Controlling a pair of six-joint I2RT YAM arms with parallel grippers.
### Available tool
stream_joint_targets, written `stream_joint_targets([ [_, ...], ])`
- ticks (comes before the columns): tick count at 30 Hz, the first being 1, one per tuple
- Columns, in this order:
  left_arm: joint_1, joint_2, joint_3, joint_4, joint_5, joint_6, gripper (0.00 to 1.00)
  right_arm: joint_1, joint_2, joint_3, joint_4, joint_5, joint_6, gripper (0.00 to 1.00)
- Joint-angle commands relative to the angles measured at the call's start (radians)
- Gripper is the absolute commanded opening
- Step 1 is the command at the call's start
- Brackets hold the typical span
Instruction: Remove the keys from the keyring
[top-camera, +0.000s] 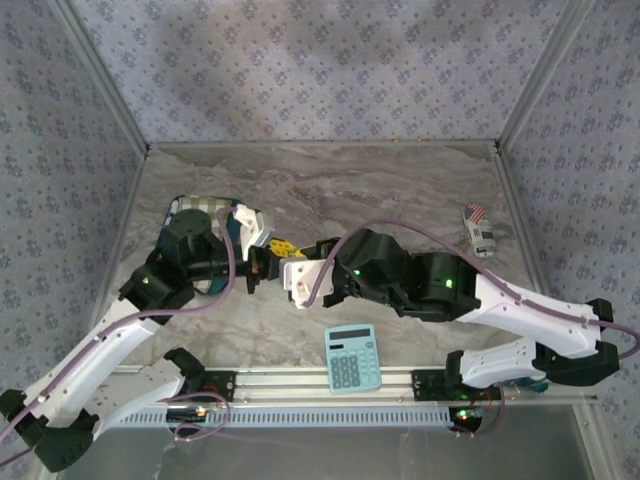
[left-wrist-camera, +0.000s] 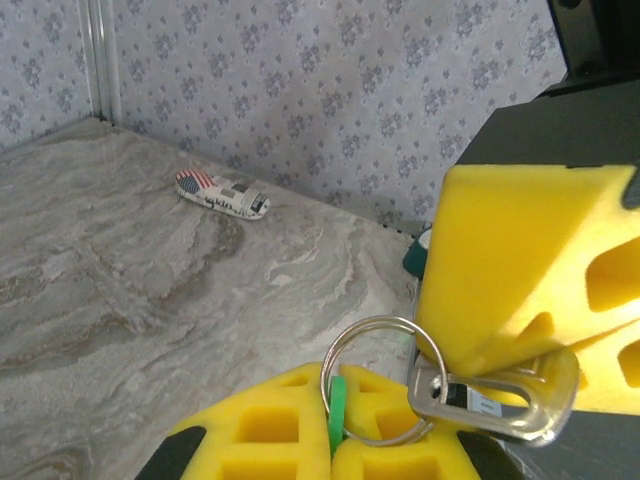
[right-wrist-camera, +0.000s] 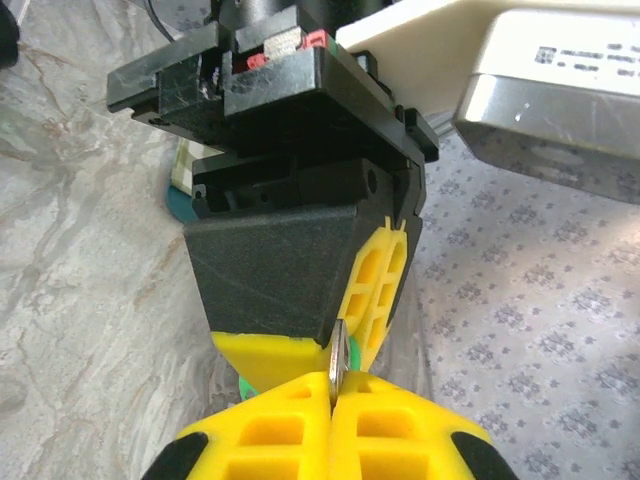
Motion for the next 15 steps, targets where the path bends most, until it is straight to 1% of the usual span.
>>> stream_joint_targets([
  [1,0.023,0.015,0.068,0.241,-0.179,-0.007,0.0,0.093,0.108,-0.048,-0.101,-0.495,0.015,0.0],
  [9,0.024,0.006,0.05,0.274,-0.179,-0.015,0.0,0.072,0.164,-0.066,0.003,-0.583,0.043,0.0],
  [12,0.023,0.003,0.046,0.284,-0.178,-0.021,0.0,0.049,0.176,-0.092,0.088,-0.581,0.069,0.0],
  [15,0.024,0.003,0.039,0.296,-0.174,-0.032,0.0,0.024,0.185,-0.128,0.192,-0.552,0.083,0.0],
])
